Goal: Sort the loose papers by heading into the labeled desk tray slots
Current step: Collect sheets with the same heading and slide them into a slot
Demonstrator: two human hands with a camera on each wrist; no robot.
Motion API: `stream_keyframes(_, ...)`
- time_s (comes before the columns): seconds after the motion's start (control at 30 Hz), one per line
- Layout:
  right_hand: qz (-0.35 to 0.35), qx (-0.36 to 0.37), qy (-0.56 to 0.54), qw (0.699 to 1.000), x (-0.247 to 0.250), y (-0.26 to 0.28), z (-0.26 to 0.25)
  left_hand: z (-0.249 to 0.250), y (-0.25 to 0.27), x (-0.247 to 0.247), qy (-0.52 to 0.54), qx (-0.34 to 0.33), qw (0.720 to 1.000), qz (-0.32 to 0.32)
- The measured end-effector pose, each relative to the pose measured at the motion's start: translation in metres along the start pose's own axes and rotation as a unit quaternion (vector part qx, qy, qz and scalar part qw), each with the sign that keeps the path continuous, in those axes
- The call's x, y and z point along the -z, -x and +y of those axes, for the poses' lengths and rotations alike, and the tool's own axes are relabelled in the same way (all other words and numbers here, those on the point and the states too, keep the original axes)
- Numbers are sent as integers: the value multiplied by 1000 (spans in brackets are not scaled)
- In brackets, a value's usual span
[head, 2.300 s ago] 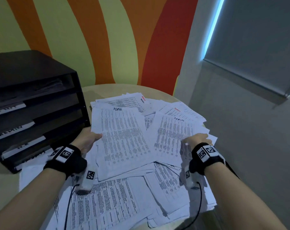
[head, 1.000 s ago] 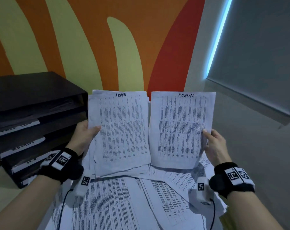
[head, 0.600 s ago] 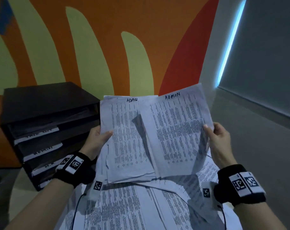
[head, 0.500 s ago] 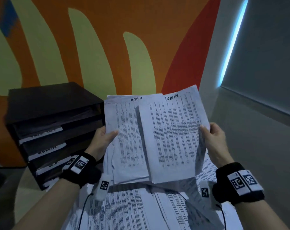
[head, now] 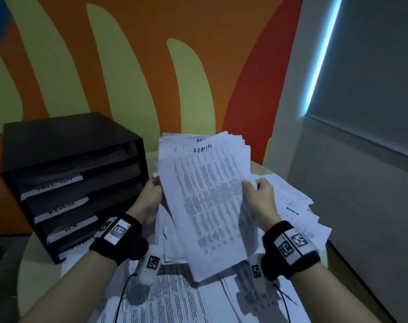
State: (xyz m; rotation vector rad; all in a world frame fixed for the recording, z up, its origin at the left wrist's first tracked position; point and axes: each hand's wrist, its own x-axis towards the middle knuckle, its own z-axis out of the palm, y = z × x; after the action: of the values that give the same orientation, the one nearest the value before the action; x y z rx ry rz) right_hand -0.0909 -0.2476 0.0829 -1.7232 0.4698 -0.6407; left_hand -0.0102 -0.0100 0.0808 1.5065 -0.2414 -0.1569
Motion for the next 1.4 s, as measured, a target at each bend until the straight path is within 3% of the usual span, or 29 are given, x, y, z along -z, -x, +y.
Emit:
stream_keyframes(0.13, 26, -18, -1, 999, -12, 4, 10, -10, 2, -2, 111, 69, 990, -50)
stream_keyframes(0.3, -26, -52, 32, 998, -15, -3, 36, -32, -2, 3, -33, 83, 996, -32)
stream_keyframes(0.4, 18, -119, 61, 991, 10, -21, 57, -44, -7, 15, -49, 101, 993, -22)
stream_keyframes(0.5, 91, -183, 227, 952, 58, -43, 84, -54, -10, 24, -51, 122, 991, -8)
stream_keyframes(0.6, 98, -231, 331, 910, 104, -52, 108, -60, -12, 27, -53, 135, 989, -5)
stream_keyframes(0.83, 10, -211, 363, 907, 129, -72, 137, -61, -23, 14, -43, 129, 990, -24)
stream_keyframes(1.03, -10, -179, 373, 910, 113, -94, 133, -62, -30, -1, -36, 118, 991, -45)
stream_keyframes(1.3, -39, -187, 462, 866, 102, -114, 145, -71, -37, 0, -43, 122, 990, -46)
stream_keyframes(1.4, -38, -192, 438, 877, 101, -114, 141, -73, -39, 0, -51, 122, 990, -49)
